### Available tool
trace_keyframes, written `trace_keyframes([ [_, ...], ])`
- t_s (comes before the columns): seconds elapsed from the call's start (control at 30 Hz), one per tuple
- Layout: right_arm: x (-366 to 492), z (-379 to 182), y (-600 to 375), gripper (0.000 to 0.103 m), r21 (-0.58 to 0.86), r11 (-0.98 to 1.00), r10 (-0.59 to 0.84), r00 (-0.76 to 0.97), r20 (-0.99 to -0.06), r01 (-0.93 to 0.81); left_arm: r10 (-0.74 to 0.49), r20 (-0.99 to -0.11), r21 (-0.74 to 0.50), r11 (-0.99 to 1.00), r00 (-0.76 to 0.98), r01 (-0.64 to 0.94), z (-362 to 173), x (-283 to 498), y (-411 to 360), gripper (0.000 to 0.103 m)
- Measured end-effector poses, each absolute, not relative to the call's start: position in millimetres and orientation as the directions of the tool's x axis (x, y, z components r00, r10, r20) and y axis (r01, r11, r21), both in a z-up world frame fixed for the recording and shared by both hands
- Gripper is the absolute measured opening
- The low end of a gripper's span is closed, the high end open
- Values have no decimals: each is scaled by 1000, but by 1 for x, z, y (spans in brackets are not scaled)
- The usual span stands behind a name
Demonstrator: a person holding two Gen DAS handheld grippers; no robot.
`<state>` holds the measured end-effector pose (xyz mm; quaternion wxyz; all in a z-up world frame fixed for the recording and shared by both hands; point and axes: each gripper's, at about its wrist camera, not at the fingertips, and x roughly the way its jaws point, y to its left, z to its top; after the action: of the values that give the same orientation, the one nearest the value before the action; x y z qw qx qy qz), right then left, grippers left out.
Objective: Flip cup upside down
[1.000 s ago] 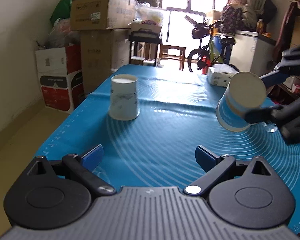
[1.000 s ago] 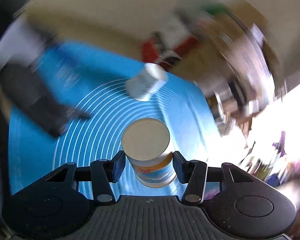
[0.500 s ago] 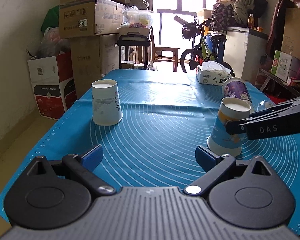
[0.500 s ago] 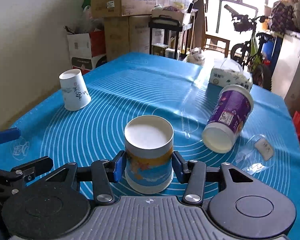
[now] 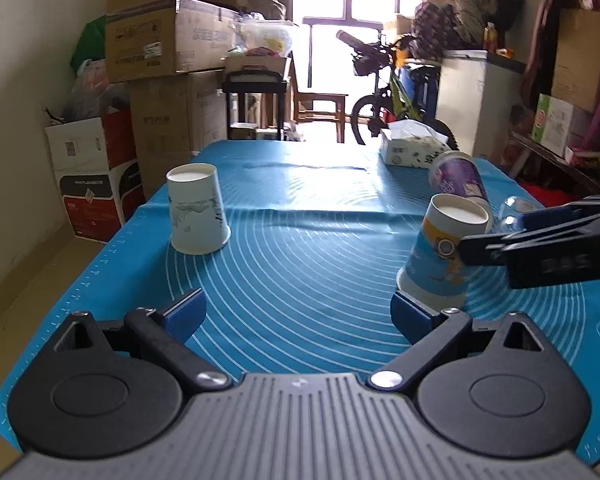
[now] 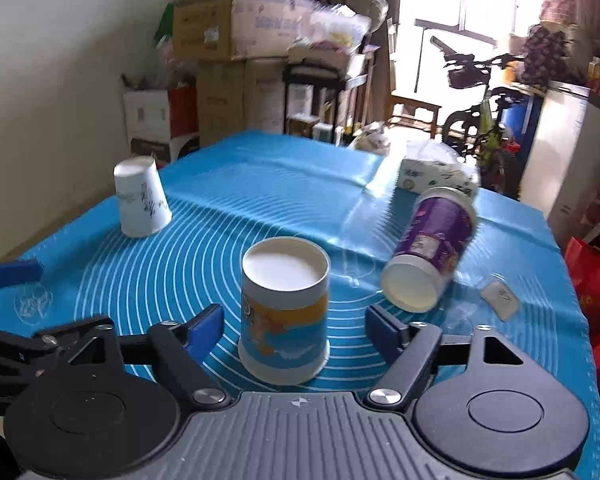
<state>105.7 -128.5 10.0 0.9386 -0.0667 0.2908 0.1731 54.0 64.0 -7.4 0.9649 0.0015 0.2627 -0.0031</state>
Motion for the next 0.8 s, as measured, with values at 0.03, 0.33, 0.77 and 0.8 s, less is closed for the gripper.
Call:
trace_keyframes([
  [0.03,97,13,-133,95,-11,937,286,784,-551,-350,-4,-503,6,1000,864,7,-5,52,62,98],
  [0.33,28,22,-182,103,114,965,263,851,-455,-237,-25,-471,16,999,882,37,12,20,50,98],
  [0.77,-20,15,-197,103,80,966,255,861,-441,-245,-23,-459,38,998,888,45,18,-14,34,98],
  [0.8,-21,16,-195,103,73,966,253,862,-439,-246,-23,-458,41,998,888,47,18,-15,32,98],
])
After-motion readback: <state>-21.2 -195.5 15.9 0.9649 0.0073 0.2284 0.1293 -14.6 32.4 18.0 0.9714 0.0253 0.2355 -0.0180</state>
